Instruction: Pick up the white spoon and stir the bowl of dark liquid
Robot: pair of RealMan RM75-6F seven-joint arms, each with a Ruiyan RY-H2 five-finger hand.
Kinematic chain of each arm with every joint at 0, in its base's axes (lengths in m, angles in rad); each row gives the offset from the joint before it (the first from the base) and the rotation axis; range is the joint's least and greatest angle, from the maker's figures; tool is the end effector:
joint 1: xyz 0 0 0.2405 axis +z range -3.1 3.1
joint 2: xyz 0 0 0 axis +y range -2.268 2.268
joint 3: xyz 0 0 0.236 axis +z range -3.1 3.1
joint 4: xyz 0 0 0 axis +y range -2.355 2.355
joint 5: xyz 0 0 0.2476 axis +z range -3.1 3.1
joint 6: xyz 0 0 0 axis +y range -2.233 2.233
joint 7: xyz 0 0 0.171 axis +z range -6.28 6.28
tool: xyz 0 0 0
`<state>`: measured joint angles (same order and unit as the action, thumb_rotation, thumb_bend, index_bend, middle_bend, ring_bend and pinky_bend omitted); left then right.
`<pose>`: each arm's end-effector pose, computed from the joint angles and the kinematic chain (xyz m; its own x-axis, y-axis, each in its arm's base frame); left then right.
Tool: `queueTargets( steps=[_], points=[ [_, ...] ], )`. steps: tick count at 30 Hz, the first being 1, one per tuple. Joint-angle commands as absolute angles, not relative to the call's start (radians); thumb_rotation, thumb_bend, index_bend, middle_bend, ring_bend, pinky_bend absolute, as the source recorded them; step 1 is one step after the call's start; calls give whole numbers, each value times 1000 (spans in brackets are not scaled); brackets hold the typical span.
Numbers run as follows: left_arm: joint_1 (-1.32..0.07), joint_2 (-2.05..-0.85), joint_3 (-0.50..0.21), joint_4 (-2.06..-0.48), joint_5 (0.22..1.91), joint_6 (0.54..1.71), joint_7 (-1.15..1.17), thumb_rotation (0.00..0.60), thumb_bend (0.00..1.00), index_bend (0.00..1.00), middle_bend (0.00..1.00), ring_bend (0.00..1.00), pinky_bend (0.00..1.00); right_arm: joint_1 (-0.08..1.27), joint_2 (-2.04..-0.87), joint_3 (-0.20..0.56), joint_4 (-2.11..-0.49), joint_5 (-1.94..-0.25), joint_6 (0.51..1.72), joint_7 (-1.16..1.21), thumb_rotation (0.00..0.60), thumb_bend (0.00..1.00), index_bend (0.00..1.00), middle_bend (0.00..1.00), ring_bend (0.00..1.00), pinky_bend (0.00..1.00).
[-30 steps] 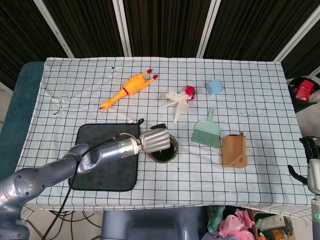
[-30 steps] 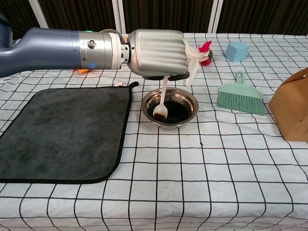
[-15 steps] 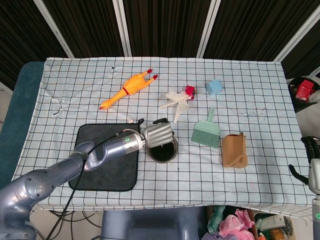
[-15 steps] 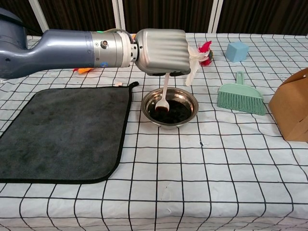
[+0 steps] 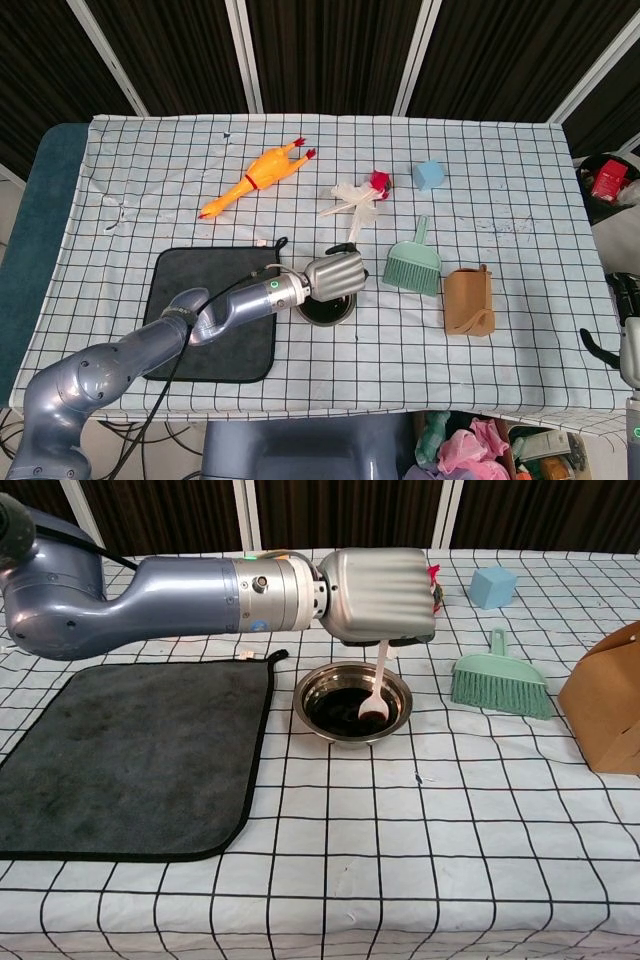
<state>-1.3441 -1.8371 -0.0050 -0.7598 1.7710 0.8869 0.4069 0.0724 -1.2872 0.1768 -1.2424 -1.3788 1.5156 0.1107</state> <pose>0.0403 0.4091 -0.1388 0.6563 -0.6682 0.3504 -0.2849 -0.6495 -0.7050 -0.3757 -0.2337 0.1467 0.4588 0.1734 0.8715 -0.8858 0.1659 0.4334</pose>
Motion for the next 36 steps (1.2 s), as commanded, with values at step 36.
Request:
queueTargets(
  steps=[36],
  points=[
    [-1283,-1668,29,-986,1750,836,496,600,480,661,931,858,838,71,-1294,184,-1260,-1364,1514,93,600,186,148,109,192,295]
  ],
)
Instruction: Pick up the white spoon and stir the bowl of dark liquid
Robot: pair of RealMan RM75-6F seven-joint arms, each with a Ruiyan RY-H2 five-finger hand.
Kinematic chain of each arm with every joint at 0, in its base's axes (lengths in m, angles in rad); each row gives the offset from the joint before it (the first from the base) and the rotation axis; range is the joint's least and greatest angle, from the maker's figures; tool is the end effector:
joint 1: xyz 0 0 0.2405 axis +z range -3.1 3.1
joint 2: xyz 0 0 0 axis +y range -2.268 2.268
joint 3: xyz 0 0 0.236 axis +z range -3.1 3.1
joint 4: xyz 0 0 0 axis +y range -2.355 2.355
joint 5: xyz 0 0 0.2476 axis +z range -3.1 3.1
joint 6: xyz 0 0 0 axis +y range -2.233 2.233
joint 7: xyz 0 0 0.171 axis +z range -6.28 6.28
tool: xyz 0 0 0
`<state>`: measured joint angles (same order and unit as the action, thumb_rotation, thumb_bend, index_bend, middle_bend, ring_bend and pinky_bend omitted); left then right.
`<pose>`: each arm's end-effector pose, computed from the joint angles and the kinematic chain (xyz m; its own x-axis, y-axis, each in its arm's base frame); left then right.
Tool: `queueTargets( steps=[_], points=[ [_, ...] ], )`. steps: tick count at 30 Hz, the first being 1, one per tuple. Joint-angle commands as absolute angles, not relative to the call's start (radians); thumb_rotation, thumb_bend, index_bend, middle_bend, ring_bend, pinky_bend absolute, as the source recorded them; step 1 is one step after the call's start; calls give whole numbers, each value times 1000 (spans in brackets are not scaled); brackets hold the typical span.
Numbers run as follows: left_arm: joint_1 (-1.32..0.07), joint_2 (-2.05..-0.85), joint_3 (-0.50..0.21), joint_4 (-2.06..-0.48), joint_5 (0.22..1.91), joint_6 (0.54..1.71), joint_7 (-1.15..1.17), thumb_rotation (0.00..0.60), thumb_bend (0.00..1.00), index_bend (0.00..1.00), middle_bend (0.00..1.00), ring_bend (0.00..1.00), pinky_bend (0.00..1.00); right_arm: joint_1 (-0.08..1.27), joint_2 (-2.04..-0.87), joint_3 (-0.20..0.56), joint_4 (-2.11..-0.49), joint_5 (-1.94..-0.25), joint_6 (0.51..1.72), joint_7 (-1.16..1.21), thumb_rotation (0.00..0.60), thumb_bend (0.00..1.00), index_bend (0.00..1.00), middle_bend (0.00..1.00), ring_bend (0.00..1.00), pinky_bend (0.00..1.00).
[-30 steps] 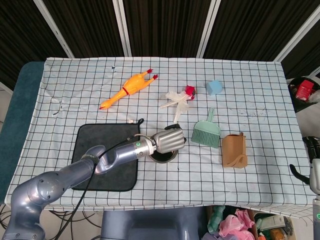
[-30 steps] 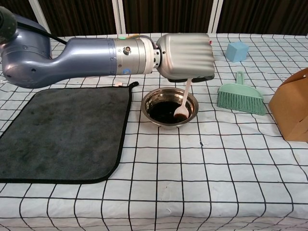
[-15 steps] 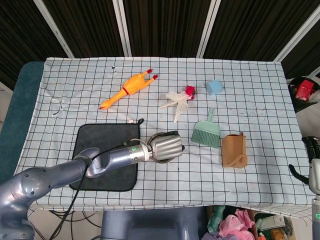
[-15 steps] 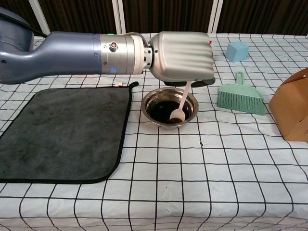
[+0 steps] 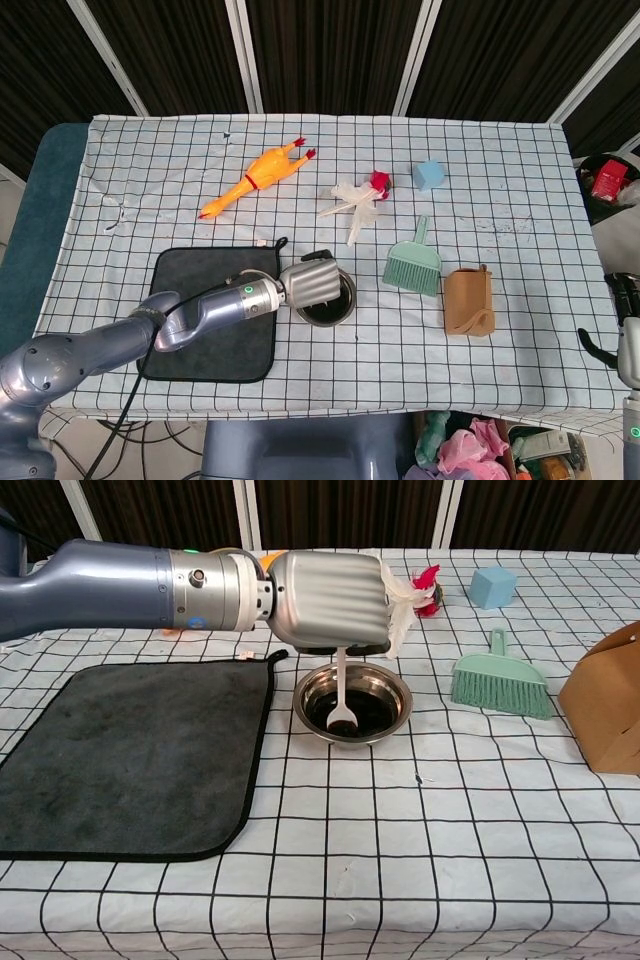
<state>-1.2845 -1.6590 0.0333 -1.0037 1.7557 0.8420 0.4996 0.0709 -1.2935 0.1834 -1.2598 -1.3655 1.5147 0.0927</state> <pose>0.0026 0.3974 -0.1159 0.7048 -0.6437 0.2984 -0.3242 -0.6663 -0.6716 -0.3736 -0.2341 0.1436 0.4528 0.1756 0.8741 -0.8877 0.1804 0.4236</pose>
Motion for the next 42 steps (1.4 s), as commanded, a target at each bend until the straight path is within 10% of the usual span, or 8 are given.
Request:
queueTargets(
  steps=[1,22,42],
  points=[
    [-1284,-1673,27,-978,1749,835,495,600,480,660,931,858,838,71,-1294,184,-1260,-1363,1514,93,600,187,148,109,192,295],
    [-1350,-1827,-39,-769,1730,827,455,600,480,661,931,858,838,68,-1297,194,-1256,-1349,1513,99,600,187,148,108,192,295],
    [-1332,-1757,-17,-955,1726,839,394,600,480,665,934,861,839,70,-1305,190,-1257,-1354,1513,85,600,187,148,108,192,295]
  ],
)
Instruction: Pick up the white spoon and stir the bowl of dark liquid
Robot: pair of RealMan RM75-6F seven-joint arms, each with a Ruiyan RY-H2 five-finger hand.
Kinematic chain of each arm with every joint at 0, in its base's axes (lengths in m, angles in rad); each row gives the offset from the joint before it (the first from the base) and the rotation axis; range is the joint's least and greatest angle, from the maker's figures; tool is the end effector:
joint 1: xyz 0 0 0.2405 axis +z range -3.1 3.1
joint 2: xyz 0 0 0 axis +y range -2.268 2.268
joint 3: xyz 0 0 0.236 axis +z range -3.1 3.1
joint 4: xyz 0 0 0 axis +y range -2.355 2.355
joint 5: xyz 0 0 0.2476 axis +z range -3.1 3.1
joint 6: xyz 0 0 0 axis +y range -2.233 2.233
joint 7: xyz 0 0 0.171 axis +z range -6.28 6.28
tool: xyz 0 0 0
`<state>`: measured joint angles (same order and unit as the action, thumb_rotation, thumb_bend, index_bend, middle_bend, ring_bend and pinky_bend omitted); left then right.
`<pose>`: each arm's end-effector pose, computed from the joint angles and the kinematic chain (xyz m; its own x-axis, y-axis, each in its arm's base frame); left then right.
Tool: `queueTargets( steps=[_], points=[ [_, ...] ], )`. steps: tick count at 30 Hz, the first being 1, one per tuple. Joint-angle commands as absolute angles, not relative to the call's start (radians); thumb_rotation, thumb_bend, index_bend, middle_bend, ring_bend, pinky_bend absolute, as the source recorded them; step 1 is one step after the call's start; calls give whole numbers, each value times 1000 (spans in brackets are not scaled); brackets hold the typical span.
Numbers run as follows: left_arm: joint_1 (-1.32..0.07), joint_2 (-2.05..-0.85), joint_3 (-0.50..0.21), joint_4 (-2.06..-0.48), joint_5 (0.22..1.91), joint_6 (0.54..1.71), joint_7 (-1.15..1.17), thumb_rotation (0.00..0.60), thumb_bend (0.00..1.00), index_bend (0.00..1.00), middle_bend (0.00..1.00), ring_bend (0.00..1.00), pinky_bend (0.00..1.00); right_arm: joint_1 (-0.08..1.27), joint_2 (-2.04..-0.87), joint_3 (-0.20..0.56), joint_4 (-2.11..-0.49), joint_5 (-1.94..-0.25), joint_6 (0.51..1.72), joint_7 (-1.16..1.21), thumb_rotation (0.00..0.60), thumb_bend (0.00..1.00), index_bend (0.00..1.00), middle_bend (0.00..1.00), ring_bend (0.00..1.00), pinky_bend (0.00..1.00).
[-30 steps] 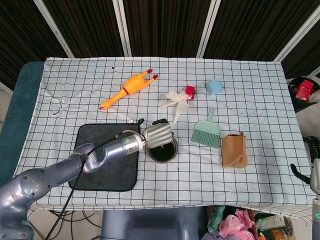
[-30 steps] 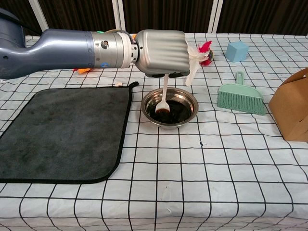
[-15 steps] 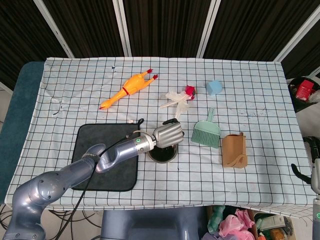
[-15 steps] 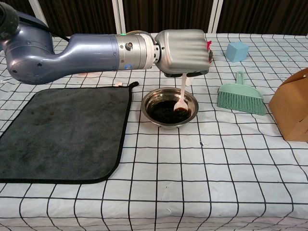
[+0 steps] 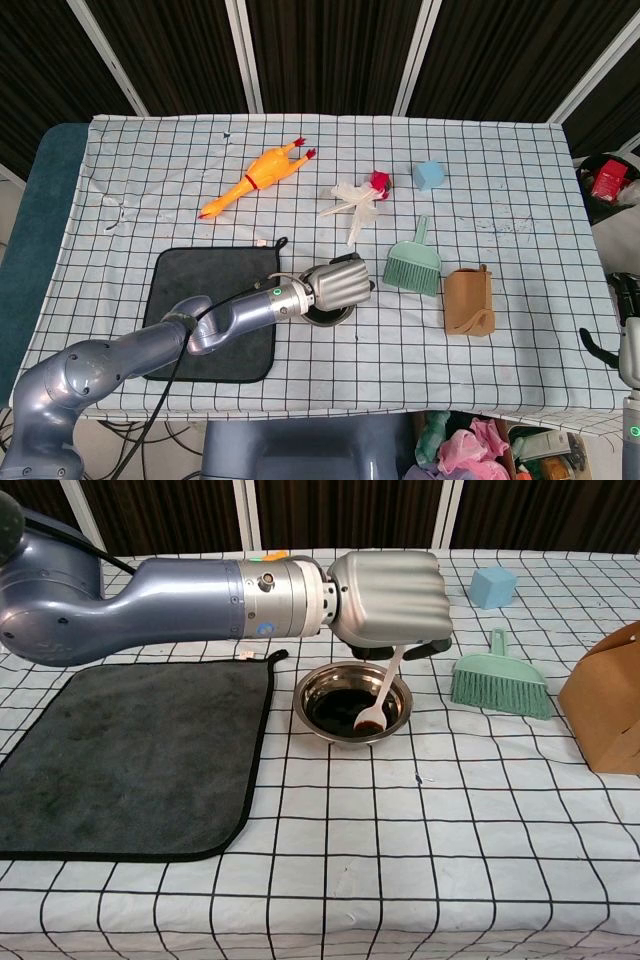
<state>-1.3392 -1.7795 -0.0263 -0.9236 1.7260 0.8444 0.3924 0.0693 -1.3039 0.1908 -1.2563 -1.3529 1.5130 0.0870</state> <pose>0.0463 0.3880 -0.1404 0.6905 -0.5751 0.4387 -0.2096 -0.7396 -0.6396 -0.3751 -0.2345 0.1424 0.4507 0.1800 0.8743 -0.8874 0.1966 0.4170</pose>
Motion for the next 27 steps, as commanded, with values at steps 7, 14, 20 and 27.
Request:
queueTargets(
  steps=[7,14,20,27],
  points=[
    [-1316,-1707,-12,-1025,1719,835,407,600,480,667,934,861,839,70,-1306,189,-1259,-1356,1514,82,600,187,148,108,192,295],
    [-1295,-1666,2,-1054,1709,822,423,600,480,668,934,862,839,69,-1306,192,-1261,-1351,1515,83,600,186,148,108,192,294],
    [-1279,-1648,13,-1058,1702,809,432,600,480,668,935,862,839,68,-1306,194,-1262,-1350,1517,81,600,187,148,109,192,294],
    [-1275,-1650,11,-1036,1702,805,435,600,480,668,934,862,839,68,-1308,195,-1262,-1348,1517,78,600,187,148,108,192,295]
  ],
)
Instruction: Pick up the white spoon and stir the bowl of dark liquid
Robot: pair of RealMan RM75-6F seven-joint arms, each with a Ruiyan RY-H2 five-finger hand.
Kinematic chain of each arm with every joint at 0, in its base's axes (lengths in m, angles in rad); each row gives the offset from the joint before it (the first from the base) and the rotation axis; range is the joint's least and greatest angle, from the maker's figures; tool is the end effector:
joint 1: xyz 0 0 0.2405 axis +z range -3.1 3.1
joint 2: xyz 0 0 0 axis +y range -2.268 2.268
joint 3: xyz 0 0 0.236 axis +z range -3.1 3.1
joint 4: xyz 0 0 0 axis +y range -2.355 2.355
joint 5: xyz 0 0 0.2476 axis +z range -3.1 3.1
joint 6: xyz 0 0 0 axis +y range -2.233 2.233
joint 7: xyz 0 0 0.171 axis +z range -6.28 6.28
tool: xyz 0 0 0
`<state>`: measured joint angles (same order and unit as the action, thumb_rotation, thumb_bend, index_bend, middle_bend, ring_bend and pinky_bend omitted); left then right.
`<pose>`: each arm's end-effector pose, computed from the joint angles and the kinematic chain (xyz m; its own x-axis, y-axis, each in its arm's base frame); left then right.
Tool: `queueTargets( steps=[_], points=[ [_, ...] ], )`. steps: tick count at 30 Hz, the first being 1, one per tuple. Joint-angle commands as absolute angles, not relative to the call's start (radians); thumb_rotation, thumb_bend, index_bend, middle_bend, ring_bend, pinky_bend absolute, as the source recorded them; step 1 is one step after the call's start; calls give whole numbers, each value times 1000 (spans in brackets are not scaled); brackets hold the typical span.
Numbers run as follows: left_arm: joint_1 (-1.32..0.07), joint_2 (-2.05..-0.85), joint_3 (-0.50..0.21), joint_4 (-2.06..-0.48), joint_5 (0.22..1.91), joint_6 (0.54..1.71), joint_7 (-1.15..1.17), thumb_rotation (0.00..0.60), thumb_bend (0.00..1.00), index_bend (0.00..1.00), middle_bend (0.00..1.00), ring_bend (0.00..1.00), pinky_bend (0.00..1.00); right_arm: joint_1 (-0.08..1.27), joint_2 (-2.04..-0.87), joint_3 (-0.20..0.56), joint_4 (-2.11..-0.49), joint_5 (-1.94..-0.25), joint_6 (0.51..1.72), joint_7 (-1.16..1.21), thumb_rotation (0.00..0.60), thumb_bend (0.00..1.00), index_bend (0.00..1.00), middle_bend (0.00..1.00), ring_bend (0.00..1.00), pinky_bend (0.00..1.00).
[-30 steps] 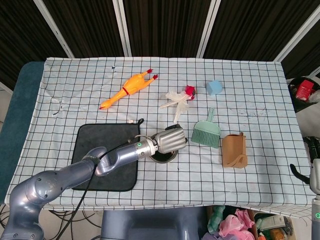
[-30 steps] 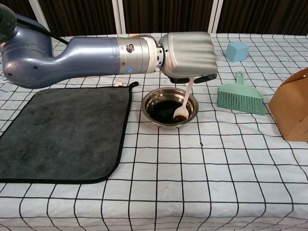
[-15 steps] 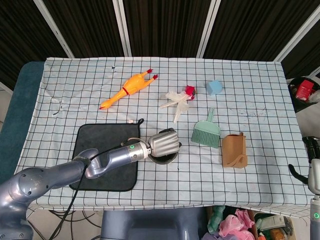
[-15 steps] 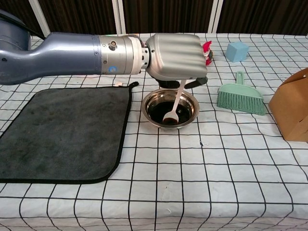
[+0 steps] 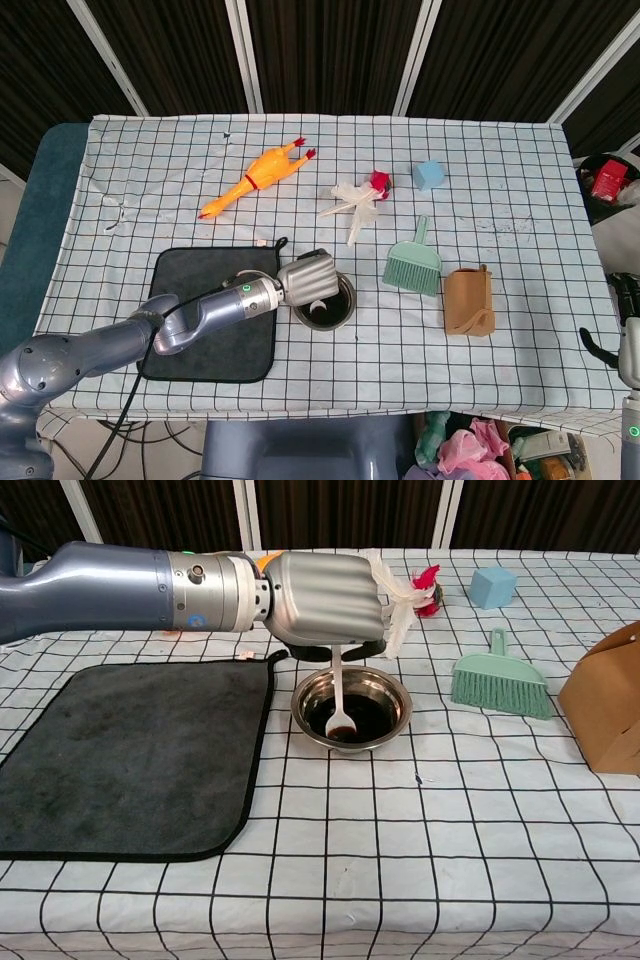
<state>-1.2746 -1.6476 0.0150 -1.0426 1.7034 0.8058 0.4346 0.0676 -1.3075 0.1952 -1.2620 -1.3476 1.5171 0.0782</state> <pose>0.0013 0.3979 -0.1159 0.7616 -0.5375 0.3620 -0.2139 -0.7358 -0.6425 -0.3741 -0.2344 0.1420 0.4504 0.1858 0.8733 -0.8871 0.2039 0.4141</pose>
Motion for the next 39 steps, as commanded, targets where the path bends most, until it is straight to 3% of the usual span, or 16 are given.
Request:
queueTargets(
  steps=[1,21,39],
  points=[
    [-1275,-1651,10,-1031,1701,805,437,600,480,668,934,862,839,68,-1308,195,-1262,-1348,1517,78,600,186,148,108,192,295],
    [-1304,-1746,-55,-894,1668,801,458,600,480,667,934,861,839,62,-1308,208,-1261,-1327,1518,86,600,187,148,108,192,295],
    [-1283,-1707,-61,-1019,1632,795,427,600,479,645,929,860,839,63,-1309,204,-1264,-1332,1515,81,600,186,148,109,189,295]
  ],
)
